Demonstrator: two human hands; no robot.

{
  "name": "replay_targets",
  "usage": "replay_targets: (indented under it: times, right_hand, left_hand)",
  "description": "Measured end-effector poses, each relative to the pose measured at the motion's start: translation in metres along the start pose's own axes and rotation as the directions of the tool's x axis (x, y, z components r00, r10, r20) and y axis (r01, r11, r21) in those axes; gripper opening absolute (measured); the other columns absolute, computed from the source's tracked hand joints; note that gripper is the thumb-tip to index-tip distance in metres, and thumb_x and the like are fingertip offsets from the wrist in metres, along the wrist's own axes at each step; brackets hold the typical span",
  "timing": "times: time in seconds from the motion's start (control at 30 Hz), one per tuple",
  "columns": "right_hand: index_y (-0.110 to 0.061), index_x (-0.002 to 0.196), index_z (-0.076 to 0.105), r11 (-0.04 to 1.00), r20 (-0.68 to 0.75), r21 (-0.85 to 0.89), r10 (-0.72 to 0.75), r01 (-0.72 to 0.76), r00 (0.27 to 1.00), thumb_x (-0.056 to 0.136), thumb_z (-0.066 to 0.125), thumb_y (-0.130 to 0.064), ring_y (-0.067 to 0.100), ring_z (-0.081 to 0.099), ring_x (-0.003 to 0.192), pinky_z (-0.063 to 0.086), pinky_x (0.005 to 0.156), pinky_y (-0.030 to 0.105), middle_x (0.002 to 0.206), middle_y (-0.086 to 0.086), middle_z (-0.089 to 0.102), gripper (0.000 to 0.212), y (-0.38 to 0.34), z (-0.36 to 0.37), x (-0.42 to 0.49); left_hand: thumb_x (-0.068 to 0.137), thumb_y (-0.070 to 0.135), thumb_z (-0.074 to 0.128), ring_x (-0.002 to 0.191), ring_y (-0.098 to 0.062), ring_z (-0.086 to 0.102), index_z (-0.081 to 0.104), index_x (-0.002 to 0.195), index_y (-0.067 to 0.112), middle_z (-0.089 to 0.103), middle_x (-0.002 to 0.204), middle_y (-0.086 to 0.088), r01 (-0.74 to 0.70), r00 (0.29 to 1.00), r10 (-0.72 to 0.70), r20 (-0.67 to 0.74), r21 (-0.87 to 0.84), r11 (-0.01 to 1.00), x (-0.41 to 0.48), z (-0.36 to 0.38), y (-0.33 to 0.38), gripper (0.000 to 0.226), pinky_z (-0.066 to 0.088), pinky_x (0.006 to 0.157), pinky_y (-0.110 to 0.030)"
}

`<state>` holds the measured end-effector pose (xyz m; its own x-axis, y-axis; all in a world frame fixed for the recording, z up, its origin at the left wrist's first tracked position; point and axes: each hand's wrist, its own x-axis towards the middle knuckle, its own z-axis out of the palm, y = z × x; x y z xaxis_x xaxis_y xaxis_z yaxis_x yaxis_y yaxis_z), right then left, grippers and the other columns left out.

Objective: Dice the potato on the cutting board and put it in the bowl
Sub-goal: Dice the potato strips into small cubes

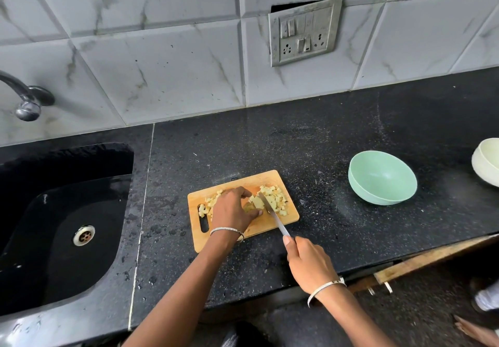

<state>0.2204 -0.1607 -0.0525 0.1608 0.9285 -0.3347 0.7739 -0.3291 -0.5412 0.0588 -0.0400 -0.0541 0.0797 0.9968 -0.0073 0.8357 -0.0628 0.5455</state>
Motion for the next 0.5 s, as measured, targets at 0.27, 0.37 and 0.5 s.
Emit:
replay_targets:
  times: [0.27,0.37,0.5]
  right_hand:
    - [-0.025,0.086,0.045,0.998,-0.062,-0.067,-0.019,0.015,0.998,0.103,0.022,-0.048,0.031,0.061,0.096,0.034,0.067,0.037,0.095,0.006,0.066,0.037,0.004,-0.001,-0.002]
    - [-0.025,0.087,0.046,0.998,-0.06,-0.056,-0.01,0.006,0.998,0.102,0.022,-0.05,0.031,0.062,0.096,0.035,0.067,0.037,0.094,0.005,0.066,0.038,0.008,0.0,-0.003]
    - [-0.024,0.086,0.046,0.999,-0.062,-0.035,-0.007,0.005,0.998,0.102,0.022,-0.051,0.032,0.061,0.096,0.038,0.069,0.039,0.092,0.005,0.065,0.039,0.01,0.0,-0.003]
  left_hand:
    - [0.075,0.035,0.079,0.112,-0.026,0.051,0.069,0.112,0.023,0.059,0.12,-0.004,-0.019,0.999,0.014,0.048,0.113,0.993,0.008,0.013,0.008,0.041,0.041,0.093,-0.033]
    - [0.075,0.033,0.077,0.111,-0.025,0.05,0.068,0.109,0.022,0.06,0.118,-0.003,-0.015,0.999,0.011,0.041,0.09,0.996,0.006,0.014,0.008,0.037,0.041,0.091,-0.033]
    - [0.075,0.034,0.075,0.106,-0.024,0.052,0.067,0.108,0.019,0.064,0.113,-0.003,-0.005,1.0,0.005,0.004,0.083,0.997,0.005,0.011,0.007,0.037,0.044,0.088,-0.033]
